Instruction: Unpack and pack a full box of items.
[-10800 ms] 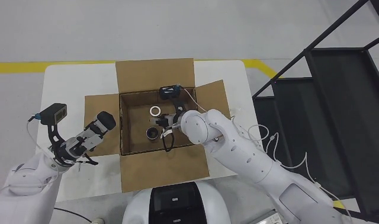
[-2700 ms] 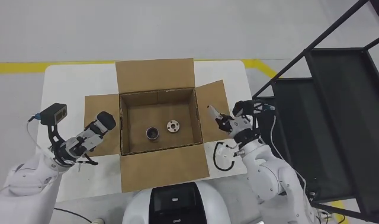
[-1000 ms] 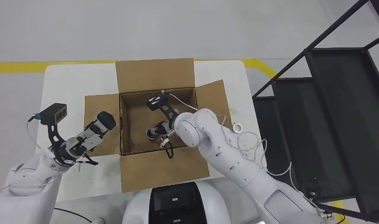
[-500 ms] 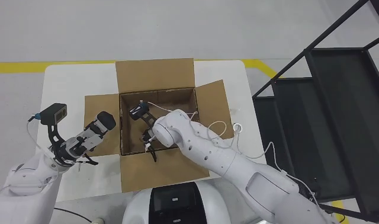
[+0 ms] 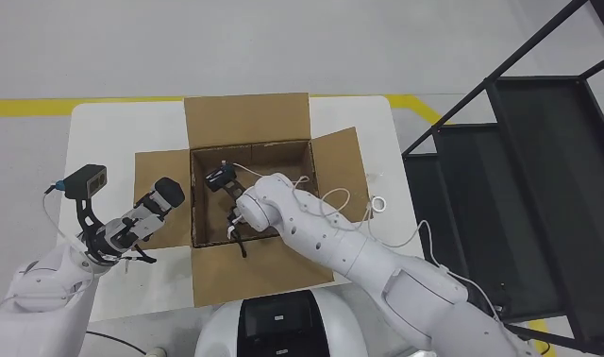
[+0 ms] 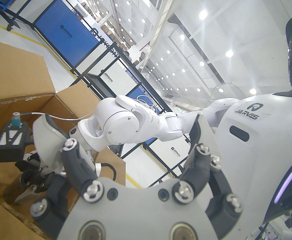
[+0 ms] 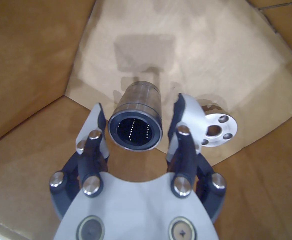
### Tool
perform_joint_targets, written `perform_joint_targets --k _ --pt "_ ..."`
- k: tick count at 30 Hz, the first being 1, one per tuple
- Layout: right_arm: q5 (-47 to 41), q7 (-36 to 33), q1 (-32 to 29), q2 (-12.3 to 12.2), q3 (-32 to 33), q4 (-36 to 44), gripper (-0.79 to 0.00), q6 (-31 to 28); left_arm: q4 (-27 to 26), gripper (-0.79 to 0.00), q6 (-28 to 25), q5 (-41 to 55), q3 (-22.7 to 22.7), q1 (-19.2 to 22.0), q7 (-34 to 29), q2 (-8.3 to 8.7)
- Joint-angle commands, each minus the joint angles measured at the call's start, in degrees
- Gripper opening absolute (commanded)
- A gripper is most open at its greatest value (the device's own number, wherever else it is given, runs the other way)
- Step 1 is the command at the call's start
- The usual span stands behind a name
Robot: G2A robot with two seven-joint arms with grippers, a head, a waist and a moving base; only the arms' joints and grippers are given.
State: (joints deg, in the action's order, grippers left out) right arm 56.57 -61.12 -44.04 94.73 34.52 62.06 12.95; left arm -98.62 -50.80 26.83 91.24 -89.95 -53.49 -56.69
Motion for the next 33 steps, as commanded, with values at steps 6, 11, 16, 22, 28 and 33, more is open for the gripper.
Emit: perform_joint_targets --k 6,11,16,22,28,33 --pt "4.2 -1.9 -3.5 -1.9 3.4 9.4 -0.785 1.3 0.0 0.0 0.0 0.0 0.0 0.0 0.0 0.0" --pt "9.3 -4.3 -11.0 -5.0 9.6 25.4 -0.785 1.0 0.0 0.0 0.0 0.0 0.0 0.0 0.0 0.0" --pt "14.4 -6.4 -21.3 -8.2 17.4 42.8 -0.785 -2.4 0.0 0.0 0.0 0.0 0.0 0.0 0.0 0.0" --pt "14.2 -4.6 -28.9 -10.1 25.7 53.6 -0.785 -5.5 0.0 0.0 0.0 0.0 0.0 0.0 0.0 0.0" --pt "11.4 -1.3 -35.8 -11.2 33.2 64.0 -0.785 -6.5 0.0 0.0 0.0 0.0 0.0 0.0 0.0 0.0" --pt "6.8 3.7 -45.5 -12.2 44.1 71.8 -0.785 -5.8 0.0 0.0 0.0 0.0 0.0 0.0 0.0 0.0"
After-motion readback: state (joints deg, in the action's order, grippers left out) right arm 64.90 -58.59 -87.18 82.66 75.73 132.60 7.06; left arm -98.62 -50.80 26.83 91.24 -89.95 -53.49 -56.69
